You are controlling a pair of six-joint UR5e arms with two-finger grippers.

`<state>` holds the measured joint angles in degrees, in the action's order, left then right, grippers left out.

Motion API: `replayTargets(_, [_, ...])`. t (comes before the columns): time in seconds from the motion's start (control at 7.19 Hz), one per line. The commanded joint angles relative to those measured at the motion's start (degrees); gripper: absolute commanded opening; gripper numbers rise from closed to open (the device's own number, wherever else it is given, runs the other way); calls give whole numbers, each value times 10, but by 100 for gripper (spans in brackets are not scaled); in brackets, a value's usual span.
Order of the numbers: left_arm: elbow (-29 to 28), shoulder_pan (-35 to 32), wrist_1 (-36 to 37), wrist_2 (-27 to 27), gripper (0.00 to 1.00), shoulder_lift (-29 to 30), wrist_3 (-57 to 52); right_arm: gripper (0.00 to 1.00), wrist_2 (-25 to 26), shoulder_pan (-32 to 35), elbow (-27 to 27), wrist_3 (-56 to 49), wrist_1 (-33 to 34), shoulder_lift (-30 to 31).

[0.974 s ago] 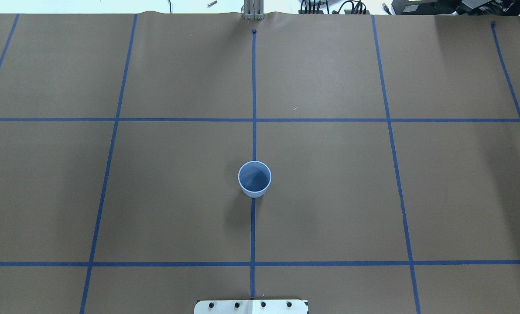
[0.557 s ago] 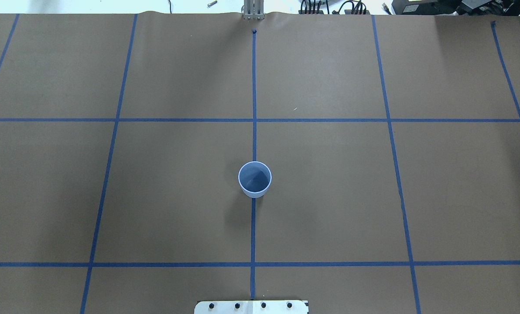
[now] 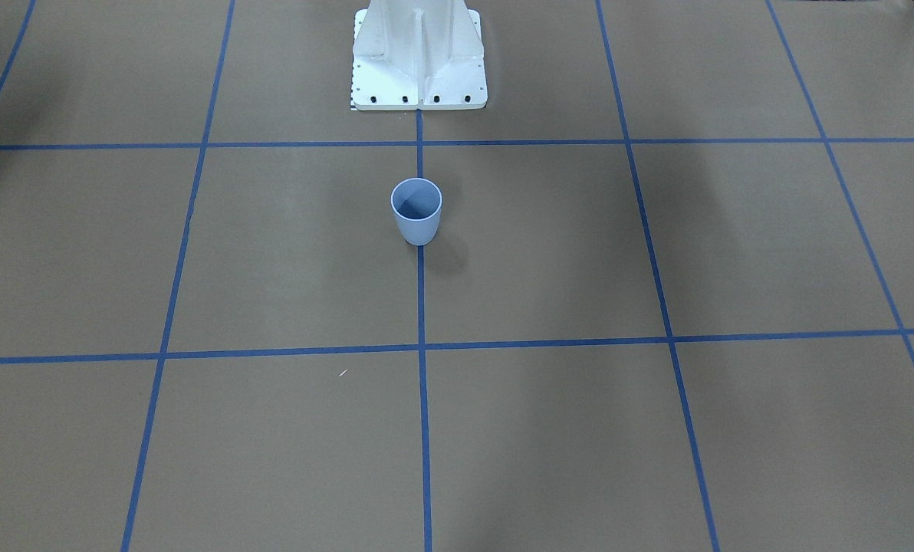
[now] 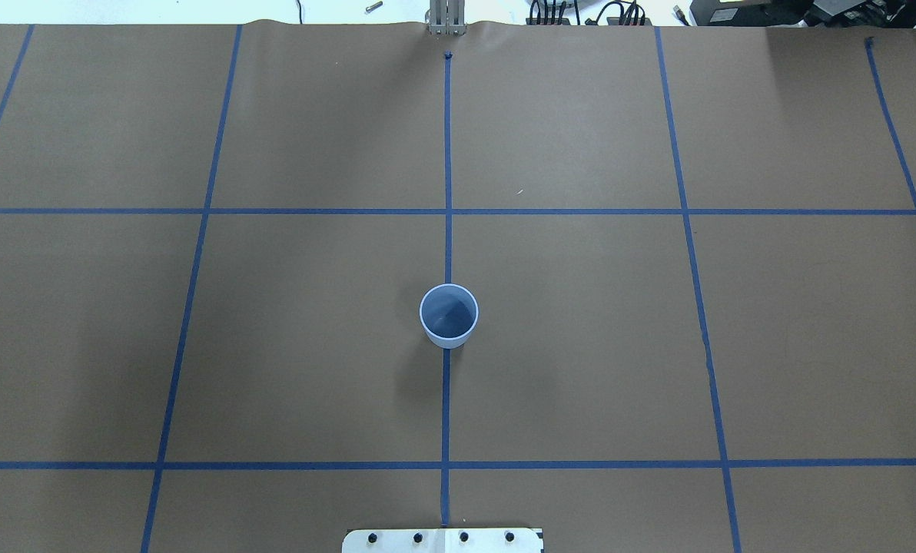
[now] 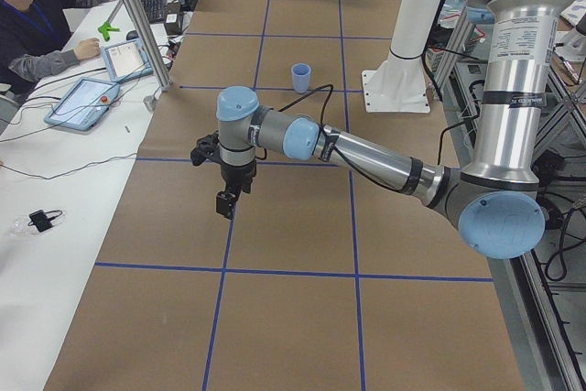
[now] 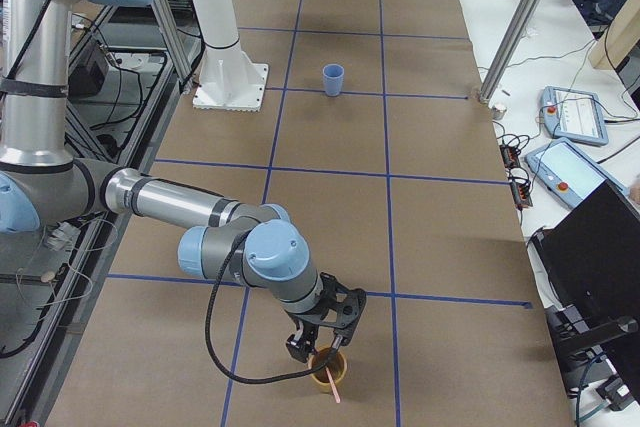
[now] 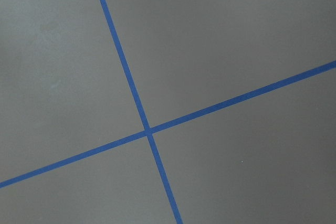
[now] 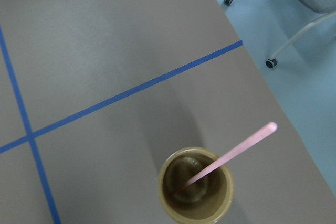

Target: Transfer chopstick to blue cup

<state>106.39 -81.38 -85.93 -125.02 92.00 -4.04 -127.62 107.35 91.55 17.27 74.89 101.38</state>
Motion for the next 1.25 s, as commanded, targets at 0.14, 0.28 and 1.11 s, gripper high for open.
replayTargets(0.14, [1, 0, -1, -62, 99, -10, 0, 98, 40, 1, -59, 132, -85, 5])
replayTargets(0.28, [0, 0, -1, -62, 99, -10, 0, 98, 46, 1, -87, 200, -149, 8])
replayTargets(1.11, [6, 1, -2, -62, 99, -9, 0, 90, 110, -23, -141, 314, -222, -23])
